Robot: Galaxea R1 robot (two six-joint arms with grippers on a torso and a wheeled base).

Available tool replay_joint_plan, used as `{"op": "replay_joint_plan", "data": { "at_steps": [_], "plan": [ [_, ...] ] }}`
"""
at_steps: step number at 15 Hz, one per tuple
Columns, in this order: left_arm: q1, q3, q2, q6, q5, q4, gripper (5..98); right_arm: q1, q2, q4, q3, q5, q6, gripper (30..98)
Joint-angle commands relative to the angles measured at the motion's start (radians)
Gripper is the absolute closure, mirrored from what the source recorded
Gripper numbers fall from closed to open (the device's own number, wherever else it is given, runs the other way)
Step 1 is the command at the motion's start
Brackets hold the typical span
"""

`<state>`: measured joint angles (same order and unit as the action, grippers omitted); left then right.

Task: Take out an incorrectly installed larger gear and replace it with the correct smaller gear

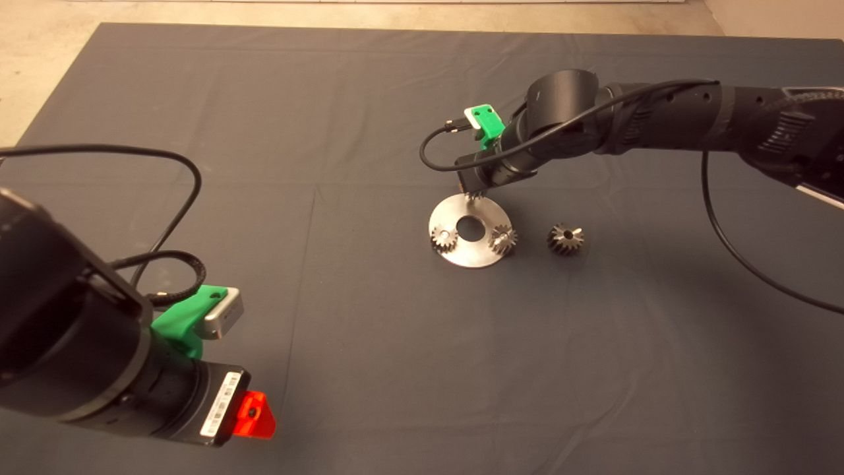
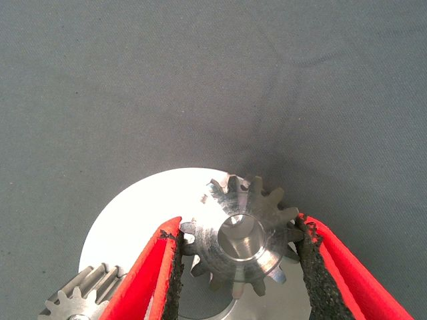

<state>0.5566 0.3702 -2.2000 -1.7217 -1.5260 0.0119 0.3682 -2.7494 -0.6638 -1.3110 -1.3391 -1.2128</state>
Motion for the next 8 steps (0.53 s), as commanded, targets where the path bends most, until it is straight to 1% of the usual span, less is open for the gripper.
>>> {"op": "replay_joint_plan", "data": {
  "at_steps": [1,8],
  "plan": [
    [0.005,-0.016,-0.001,-0.006,-0.016,0.014,5.8,0.023,-0.007,-0.011,-0.003,0.003,-0.002,87.2],
    [0.005,-0.016,-0.001,-0.006,-0.016,0.014,5.8,0.009,-0.010,-0.013,-0.009,0.005,-0.002,87.1]
  ]
}}
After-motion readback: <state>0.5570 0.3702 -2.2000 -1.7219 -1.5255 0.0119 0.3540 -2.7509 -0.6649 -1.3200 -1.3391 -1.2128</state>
